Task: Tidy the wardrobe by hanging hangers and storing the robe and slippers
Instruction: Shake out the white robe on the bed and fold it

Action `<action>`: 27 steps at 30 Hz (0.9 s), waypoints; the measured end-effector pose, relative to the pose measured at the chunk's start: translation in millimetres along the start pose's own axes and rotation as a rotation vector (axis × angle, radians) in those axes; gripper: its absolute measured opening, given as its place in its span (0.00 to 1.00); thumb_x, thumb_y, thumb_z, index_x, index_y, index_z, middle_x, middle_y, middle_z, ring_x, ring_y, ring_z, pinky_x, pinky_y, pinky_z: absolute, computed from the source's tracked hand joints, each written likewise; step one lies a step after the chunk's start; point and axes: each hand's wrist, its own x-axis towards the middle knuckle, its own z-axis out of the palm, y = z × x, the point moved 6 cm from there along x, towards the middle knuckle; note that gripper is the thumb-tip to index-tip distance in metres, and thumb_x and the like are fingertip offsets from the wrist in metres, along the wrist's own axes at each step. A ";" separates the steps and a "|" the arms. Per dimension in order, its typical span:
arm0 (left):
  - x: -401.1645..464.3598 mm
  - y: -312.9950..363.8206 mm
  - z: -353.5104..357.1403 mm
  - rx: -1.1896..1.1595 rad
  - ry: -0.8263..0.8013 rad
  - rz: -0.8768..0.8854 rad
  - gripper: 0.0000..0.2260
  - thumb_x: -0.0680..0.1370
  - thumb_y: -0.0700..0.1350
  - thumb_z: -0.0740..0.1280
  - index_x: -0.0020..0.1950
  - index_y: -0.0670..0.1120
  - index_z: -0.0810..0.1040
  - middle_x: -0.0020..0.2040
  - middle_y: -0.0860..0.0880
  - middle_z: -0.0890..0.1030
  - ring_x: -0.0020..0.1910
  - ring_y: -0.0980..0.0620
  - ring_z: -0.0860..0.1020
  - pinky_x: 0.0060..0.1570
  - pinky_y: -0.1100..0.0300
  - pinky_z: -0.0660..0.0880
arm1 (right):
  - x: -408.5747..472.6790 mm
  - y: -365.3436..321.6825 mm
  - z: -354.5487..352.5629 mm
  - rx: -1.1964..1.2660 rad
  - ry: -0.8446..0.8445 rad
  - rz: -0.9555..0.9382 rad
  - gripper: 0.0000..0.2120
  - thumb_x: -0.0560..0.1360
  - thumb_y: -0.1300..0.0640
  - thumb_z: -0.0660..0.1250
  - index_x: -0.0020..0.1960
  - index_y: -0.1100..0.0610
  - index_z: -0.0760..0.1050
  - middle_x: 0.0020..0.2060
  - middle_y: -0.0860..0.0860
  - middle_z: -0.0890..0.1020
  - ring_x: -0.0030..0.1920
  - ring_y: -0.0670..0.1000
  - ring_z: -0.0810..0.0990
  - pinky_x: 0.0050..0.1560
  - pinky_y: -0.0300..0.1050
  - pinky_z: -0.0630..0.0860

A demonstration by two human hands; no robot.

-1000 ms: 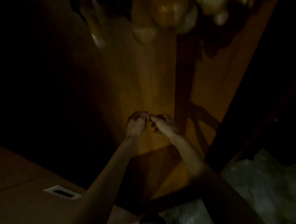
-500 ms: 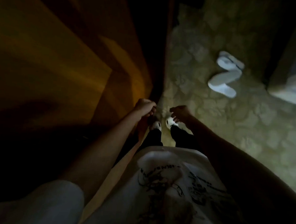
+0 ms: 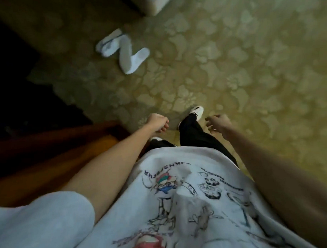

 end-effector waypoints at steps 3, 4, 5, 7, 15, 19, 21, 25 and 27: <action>14.6 71.0 26.6 0.251 -0.064 0.050 0.09 0.81 0.41 0.63 0.53 0.40 0.82 0.40 0.45 0.81 0.30 0.53 0.75 0.26 0.64 0.70 | 7.7 42.4 -61.8 0.201 0.093 0.091 0.10 0.80 0.58 0.62 0.55 0.62 0.79 0.40 0.56 0.80 0.33 0.52 0.76 0.36 0.45 0.76; 19.9 93.5 35.7 0.323 -0.079 0.063 0.09 0.81 0.41 0.63 0.54 0.40 0.82 0.41 0.45 0.81 0.30 0.53 0.75 0.26 0.65 0.70 | 10.3 55.3 -79.2 0.258 0.115 0.121 0.10 0.80 0.58 0.63 0.55 0.62 0.79 0.39 0.56 0.80 0.33 0.52 0.76 0.35 0.45 0.76; 25.4 116.1 44.1 0.385 -0.088 0.078 0.09 0.82 0.41 0.63 0.54 0.40 0.82 0.43 0.45 0.82 0.31 0.53 0.75 0.26 0.65 0.70 | 13.3 66.5 -94.4 0.307 0.133 0.151 0.11 0.80 0.58 0.63 0.56 0.63 0.79 0.40 0.56 0.80 0.34 0.53 0.76 0.36 0.46 0.77; 36.9 160.8 57.2 0.489 -0.092 0.118 0.09 0.82 0.41 0.63 0.54 0.39 0.82 0.43 0.44 0.82 0.32 0.52 0.76 0.27 0.65 0.71 | 19.8 80.1 -118.9 0.376 0.151 0.205 0.12 0.80 0.57 0.64 0.57 0.63 0.79 0.40 0.56 0.81 0.35 0.53 0.77 0.38 0.47 0.78; 84.9 316.0 66.8 0.567 -0.068 0.218 0.08 0.82 0.41 0.63 0.52 0.41 0.81 0.44 0.45 0.83 0.35 0.52 0.77 0.33 0.62 0.73 | 79.1 -32.0 -198.5 0.332 0.102 0.082 0.13 0.81 0.57 0.62 0.58 0.64 0.79 0.43 0.56 0.82 0.37 0.52 0.79 0.39 0.46 0.79; 122.7 362.5 43.1 0.525 -0.034 0.157 0.08 0.82 0.42 0.64 0.51 0.42 0.82 0.41 0.47 0.82 0.33 0.52 0.76 0.32 0.61 0.72 | 123.3 -156.5 -234.1 0.235 0.055 -0.081 0.12 0.81 0.55 0.63 0.57 0.62 0.79 0.47 0.56 0.83 0.40 0.51 0.81 0.41 0.43 0.81; 146.4 385.0 29.1 0.490 -0.021 0.099 0.09 0.82 0.43 0.63 0.50 0.41 0.82 0.41 0.46 0.82 0.33 0.51 0.76 0.31 0.60 0.71 | 149.7 -220.0 -252.5 0.176 0.018 -0.145 0.11 0.81 0.55 0.64 0.57 0.61 0.79 0.46 0.55 0.83 0.40 0.50 0.82 0.38 0.41 0.79; 194.6 465.1 3.8 0.387 -0.004 0.048 0.09 0.81 0.41 0.65 0.48 0.39 0.82 0.40 0.44 0.82 0.34 0.47 0.78 0.33 0.59 0.72 | 201.8 -335.3 -304.6 0.034 0.003 -0.211 0.11 0.80 0.55 0.64 0.55 0.61 0.79 0.45 0.55 0.85 0.37 0.50 0.81 0.38 0.43 0.80; 210.1 519.1 -8.8 0.359 0.003 0.049 0.08 0.80 0.41 0.65 0.46 0.39 0.82 0.38 0.44 0.82 0.33 0.47 0.78 0.32 0.59 0.72 | 221.0 -379.9 -337.2 -0.016 0.016 -0.201 0.11 0.80 0.55 0.64 0.54 0.61 0.79 0.43 0.54 0.84 0.35 0.49 0.81 0.37 0.42 0.80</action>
